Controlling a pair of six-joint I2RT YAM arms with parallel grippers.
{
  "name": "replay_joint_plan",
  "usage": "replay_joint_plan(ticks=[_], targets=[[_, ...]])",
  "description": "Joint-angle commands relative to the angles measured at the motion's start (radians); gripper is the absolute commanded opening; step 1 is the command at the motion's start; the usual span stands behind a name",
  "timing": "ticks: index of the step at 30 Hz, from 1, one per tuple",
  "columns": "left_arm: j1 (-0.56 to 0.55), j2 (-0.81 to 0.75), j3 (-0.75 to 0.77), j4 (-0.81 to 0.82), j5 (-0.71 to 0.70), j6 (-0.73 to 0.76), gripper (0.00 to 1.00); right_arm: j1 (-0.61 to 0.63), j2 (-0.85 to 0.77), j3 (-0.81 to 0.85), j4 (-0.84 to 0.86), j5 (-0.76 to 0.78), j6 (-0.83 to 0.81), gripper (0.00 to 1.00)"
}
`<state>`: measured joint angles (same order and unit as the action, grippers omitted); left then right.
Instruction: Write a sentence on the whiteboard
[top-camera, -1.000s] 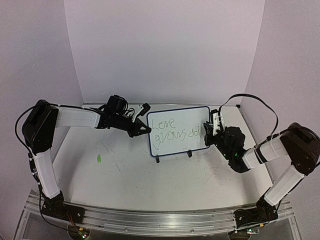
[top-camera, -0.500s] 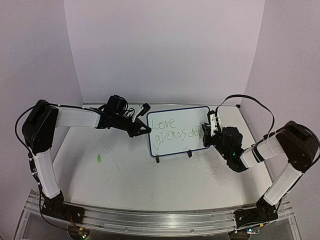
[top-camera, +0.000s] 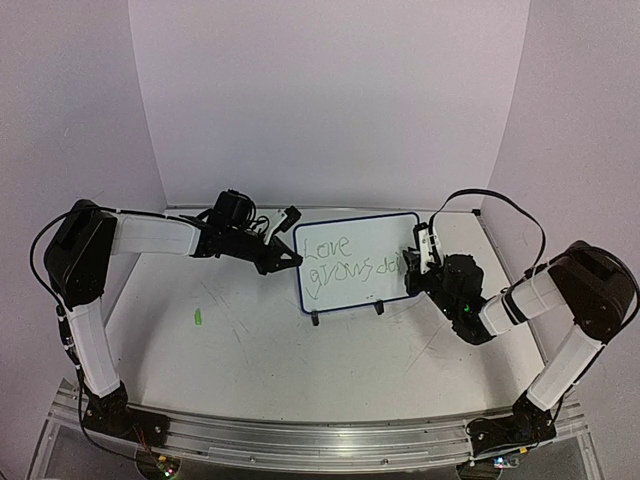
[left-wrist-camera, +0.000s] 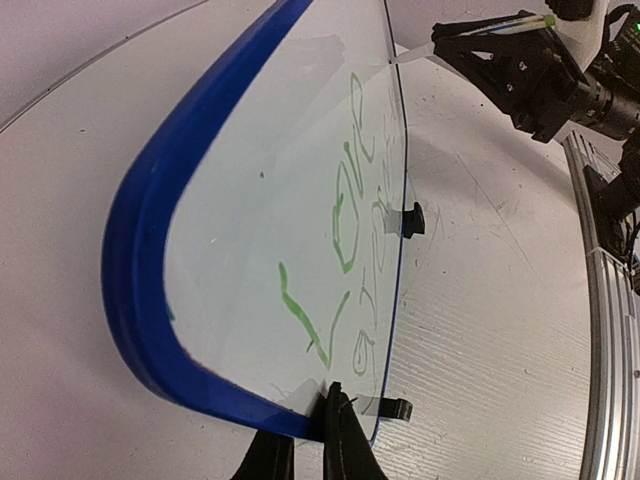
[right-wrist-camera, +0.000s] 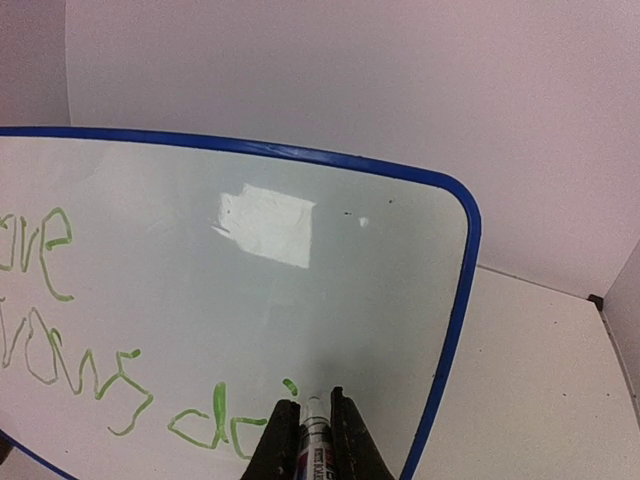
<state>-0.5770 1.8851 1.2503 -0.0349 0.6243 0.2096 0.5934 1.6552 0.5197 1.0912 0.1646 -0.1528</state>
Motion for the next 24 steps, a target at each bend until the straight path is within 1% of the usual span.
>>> replay_joint_plan(ticks=[1, 24], targets=[[0.006, 0.059, -0.043, -0.18, -0.214, 0.143, 0.0, -0.006, 0.014, 0.017, 0.032, 0.007, 0.012, 0.0], [0.006, 0.059, -0.041, -0.179, -0.213, 0.143, 0.0, -0.002, -0.011, -0.032, 0.011, 0.0, 0.053, 0.0]])
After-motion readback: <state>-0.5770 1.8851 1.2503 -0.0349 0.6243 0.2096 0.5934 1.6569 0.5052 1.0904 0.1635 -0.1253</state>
